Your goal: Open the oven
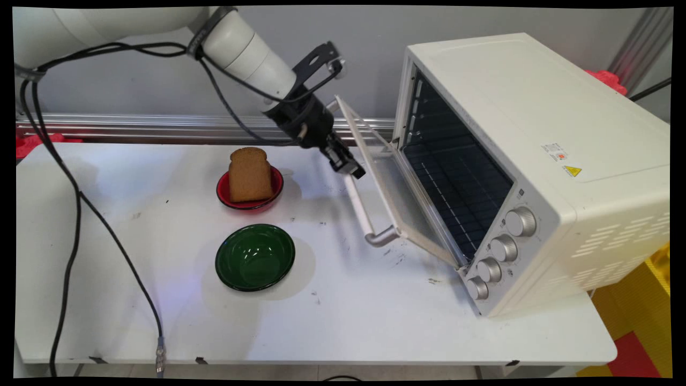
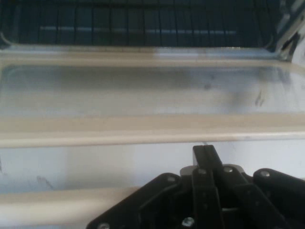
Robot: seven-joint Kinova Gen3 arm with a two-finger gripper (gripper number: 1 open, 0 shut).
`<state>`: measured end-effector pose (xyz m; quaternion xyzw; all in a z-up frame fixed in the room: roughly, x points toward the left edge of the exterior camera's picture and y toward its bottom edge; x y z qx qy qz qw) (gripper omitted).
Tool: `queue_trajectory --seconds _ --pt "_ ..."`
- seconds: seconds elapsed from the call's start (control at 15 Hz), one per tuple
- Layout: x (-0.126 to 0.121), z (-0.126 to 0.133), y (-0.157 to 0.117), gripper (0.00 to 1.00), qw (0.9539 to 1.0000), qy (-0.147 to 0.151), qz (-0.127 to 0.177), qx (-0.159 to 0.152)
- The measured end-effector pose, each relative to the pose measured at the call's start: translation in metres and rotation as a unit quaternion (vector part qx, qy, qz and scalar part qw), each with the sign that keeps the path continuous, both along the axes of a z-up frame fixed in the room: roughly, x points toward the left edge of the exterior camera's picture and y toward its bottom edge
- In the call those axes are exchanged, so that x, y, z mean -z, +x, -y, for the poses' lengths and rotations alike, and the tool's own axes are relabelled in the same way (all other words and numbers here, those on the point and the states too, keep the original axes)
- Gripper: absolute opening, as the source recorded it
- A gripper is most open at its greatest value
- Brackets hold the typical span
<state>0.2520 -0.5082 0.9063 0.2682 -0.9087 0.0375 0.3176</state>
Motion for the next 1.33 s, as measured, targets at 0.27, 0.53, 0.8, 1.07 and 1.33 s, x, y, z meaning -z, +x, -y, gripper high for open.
queue_trajectory --seconds 0.27,0.53,0.8,1.07,1.33 --pt "0.015 -0.009 0.013 0.00 1.0000 0.005 0.005 0.003" --pt "0.030 -0.016 0.023 0.00 0.9999 0.008 0.006 0.008" --pt "0.044 -0.022 0.028 0.00 0.9999 0.005 0.002 0.010" --pt "0.056 -0.027 0.032 0.00 0.9999 0.003 -0.002 0.013" --pt "0.063 -0.032 0.039 0.00 0.9999 0.003 -0.003 0.015"
